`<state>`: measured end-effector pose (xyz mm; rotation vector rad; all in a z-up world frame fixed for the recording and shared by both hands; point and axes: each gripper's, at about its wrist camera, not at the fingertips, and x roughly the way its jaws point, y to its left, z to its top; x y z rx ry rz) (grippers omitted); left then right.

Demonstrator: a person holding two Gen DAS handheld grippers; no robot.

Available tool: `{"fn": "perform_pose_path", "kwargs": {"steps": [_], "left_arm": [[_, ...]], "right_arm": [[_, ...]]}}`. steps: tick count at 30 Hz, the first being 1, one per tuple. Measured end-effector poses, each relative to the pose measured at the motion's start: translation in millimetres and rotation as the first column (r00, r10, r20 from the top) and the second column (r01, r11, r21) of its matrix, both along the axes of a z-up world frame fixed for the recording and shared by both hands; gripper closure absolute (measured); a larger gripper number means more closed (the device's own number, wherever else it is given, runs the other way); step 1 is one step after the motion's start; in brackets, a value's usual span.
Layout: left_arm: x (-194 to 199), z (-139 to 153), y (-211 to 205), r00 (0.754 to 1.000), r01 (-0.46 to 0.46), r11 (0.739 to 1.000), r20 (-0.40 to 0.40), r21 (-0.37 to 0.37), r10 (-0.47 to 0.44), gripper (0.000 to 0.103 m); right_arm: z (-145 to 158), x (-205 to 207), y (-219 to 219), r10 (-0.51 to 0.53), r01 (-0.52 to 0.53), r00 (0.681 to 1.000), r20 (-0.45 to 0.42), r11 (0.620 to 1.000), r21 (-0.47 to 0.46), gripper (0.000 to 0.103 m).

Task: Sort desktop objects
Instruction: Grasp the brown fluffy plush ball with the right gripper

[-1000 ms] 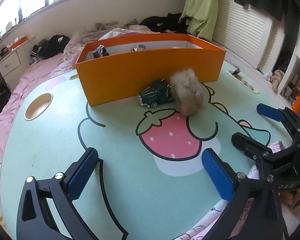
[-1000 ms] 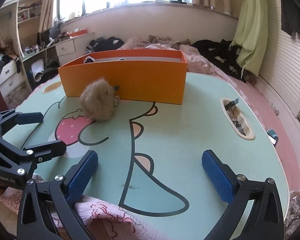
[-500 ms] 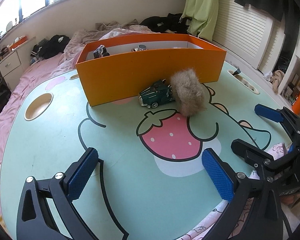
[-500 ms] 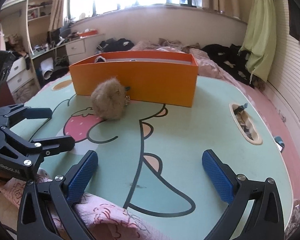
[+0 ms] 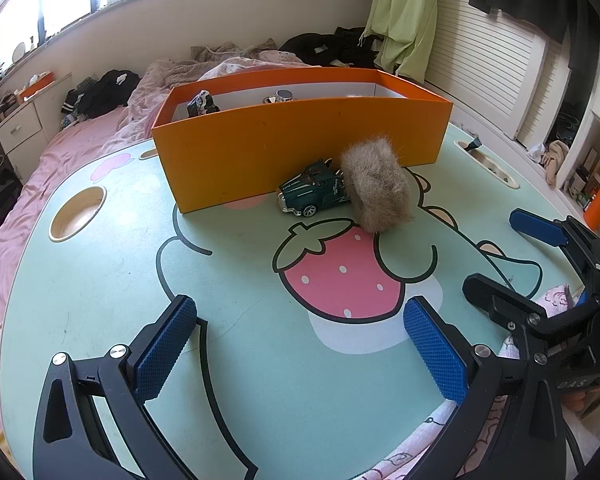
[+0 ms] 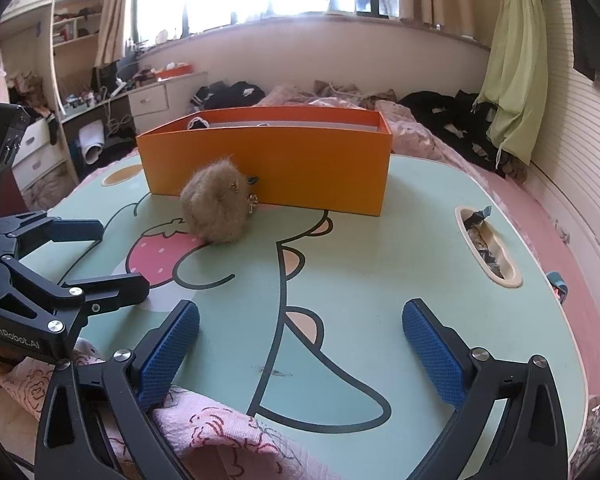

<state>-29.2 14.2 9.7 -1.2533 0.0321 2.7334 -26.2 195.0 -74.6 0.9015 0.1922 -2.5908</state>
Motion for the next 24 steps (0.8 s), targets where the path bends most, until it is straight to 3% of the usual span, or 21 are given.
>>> {"fn": "perform_pose_path", "kwargs": {"steps": [6, 12, 18, 21, 24], "left_arm": [[0.1, -0.1, -0.1, 1.0, 0.0, 1.0, 0.0, 0.001, 0.0, 0.0], [0.2, 0.4, -1.1, 1.0, 0.0, 1.0, -0.001, 0.002, 0.0, 0.0], [0.0, 0.4, -1.7, 1.0, 0.0, 1.0, -0.001, 0.003, 0.0, 0.0], [-0.1, 0.7, -1.7, 1.0, 0.001, 1.0, -0.001, 0.003, -0.001, 0.0], [0.1, 1.2, -1.9, 1.0, 0.001, 1.0, -0.001, 0.003, -0.001, 0.0]], "right_arm": [[4.5, 3.5, 1.2, 0.016, -0.016, 1.0, -0.013, 1.0, -0.027, 0.026], [34.6, -3.9, -2.9, 0.049, -0.052, 0.998, -0.028, 0.994, -0.101, 0.027], [50.2, -46.4, -51.1, 0.111, -0.102, 0.99, 0.088, 0.989, -0.105, 0.034], [42.4, -64.7, -71.3, 0.109, -0.1, 0.983, 0.151, 0.993, -0.062, 0.048], [29.9, -73.7, -77.4, 0.122, -0.113, 0.966, 0.227, 0.992, -0.05, 0.071]]}}
